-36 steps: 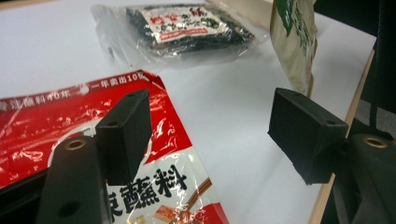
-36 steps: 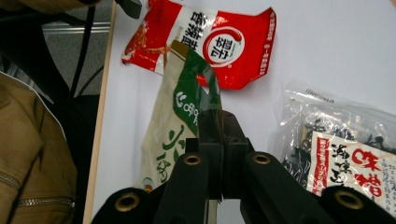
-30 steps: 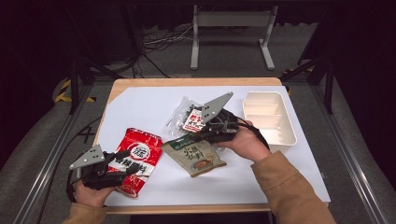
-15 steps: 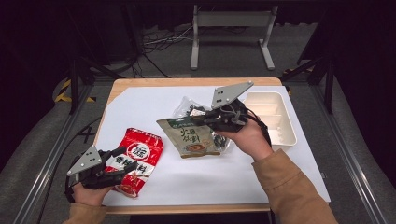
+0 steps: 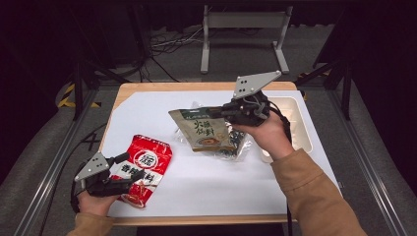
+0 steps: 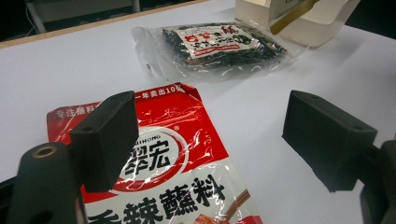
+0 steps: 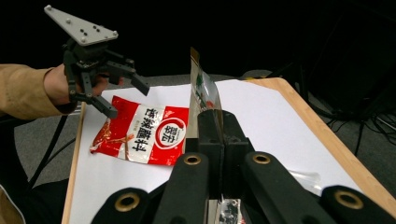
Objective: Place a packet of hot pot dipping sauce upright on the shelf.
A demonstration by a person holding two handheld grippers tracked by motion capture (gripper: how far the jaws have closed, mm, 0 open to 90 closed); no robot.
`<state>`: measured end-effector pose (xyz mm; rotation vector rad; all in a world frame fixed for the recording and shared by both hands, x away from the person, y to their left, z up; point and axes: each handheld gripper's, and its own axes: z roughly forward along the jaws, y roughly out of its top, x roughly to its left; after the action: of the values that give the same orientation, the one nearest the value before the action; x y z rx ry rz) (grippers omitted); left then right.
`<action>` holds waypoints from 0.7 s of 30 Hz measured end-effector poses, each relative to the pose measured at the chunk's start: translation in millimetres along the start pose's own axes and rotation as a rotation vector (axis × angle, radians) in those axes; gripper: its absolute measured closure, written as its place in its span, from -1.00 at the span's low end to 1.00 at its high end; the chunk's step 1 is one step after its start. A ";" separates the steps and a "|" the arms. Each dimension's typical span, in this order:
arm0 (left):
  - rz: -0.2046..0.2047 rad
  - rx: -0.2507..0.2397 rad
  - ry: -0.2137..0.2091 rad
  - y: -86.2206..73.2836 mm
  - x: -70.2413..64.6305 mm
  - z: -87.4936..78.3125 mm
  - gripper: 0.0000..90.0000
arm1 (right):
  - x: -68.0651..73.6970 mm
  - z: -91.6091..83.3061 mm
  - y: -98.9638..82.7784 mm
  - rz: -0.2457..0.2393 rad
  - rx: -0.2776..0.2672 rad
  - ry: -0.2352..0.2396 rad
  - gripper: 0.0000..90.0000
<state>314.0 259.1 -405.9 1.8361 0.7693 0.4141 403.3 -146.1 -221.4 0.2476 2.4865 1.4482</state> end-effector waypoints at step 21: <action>-0.040 0.015 0.016 -3.2 -0.3 -4.5 -0.61 | -30.3 -40.5 -7.2 0.000 -0.029 -0.086 0.99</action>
<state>310.1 262.8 -407.0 1.8301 0.8204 0.3989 419.9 -191.4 -204.6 0.2972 2.3957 1.4415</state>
